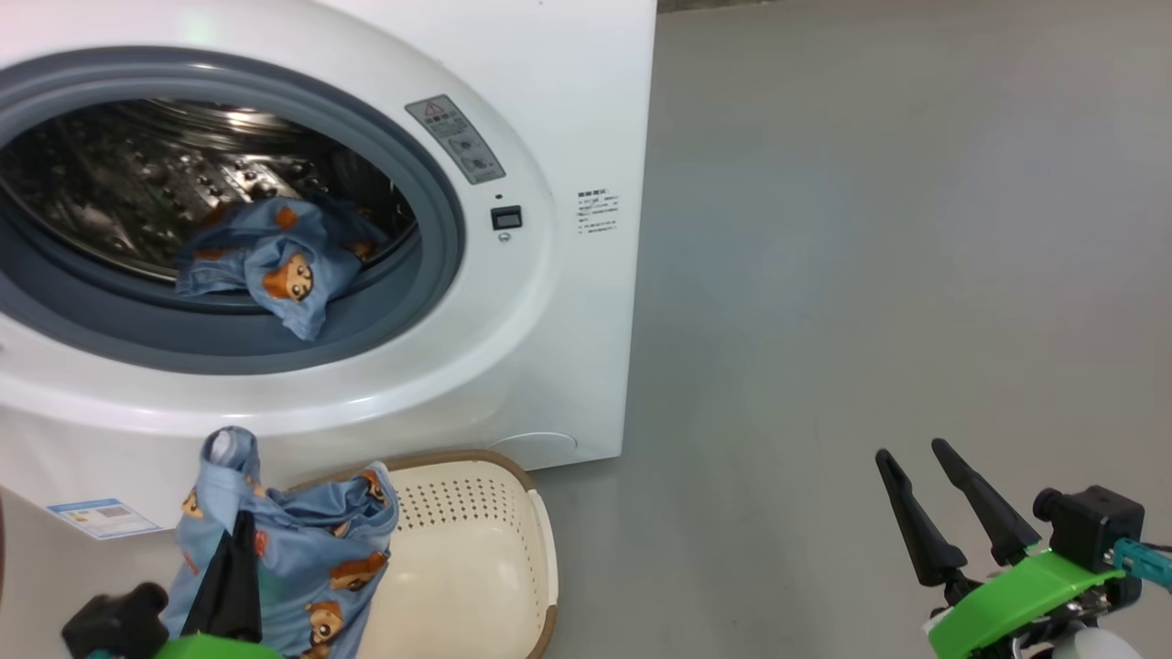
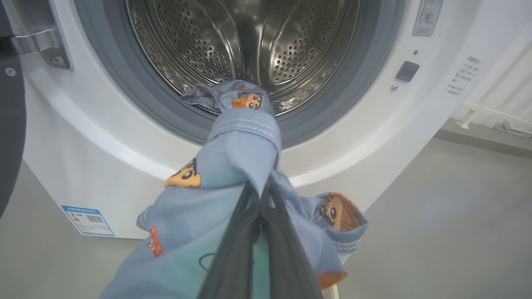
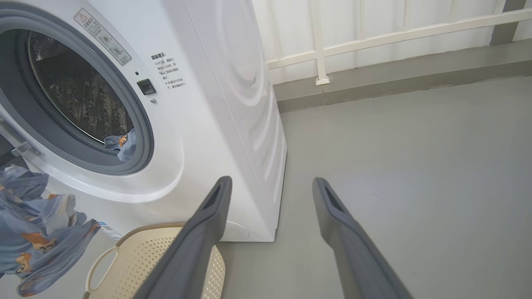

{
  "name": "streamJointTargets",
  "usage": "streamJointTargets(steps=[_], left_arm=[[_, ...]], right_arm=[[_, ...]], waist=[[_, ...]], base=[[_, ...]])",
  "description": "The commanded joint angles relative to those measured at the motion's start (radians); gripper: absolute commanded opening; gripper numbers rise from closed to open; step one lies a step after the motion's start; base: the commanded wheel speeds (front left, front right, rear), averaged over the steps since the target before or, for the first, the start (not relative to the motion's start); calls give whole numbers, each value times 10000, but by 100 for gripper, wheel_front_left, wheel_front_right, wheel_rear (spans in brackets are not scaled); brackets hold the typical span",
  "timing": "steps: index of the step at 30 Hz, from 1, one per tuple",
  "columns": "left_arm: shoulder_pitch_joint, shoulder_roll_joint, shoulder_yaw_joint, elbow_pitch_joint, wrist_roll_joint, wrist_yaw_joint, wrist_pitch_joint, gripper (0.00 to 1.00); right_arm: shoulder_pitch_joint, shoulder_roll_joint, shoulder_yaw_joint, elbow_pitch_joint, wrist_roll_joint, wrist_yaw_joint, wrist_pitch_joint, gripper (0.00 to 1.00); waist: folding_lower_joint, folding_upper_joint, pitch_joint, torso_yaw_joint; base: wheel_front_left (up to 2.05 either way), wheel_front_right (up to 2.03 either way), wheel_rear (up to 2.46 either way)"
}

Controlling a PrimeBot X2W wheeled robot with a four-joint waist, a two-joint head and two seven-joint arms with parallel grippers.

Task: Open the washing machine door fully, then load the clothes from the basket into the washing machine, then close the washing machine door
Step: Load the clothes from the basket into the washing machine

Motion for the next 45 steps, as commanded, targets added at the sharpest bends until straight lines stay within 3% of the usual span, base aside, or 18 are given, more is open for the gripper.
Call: streamJointTargets(steps=[1, 9, 24, 36, 45], left_arm=[[18, 99, 447, -480, 140, -15, -106, 0], [763, -251, 779, -1636, 342, -15, -106, 0], [270, -391, 1169, -1862, 332, -15, -107, 0], [-2871, 124, 1840, -1481, 493, -15, -107, 0], [-6153, 1099, 2163, 897, 609, -15, -107, 0]], right_arm=[[138, -218, 97, -233, -101, 100, -120, 100], [365, -233, -223, -274, -324, 100, -120, 100], [121, -53, -433, -434, -593, 100, -120, 100], [-654, 408, -440, -558, -653, 100, -120, 100], [-1328, 825, -244, -546, -659, 100, -120, 100]], waist=[[0, -1, -71, 75], [0, -1, -6, 138], [0, -1, 724, -21], [0, -1, 2268, -430], [0, -1, 3096, -1021]], base=[[0, 0, 0], [0, 0, 0], [0, 0, 0], [0, 0, 0], [0, 0, 0]])
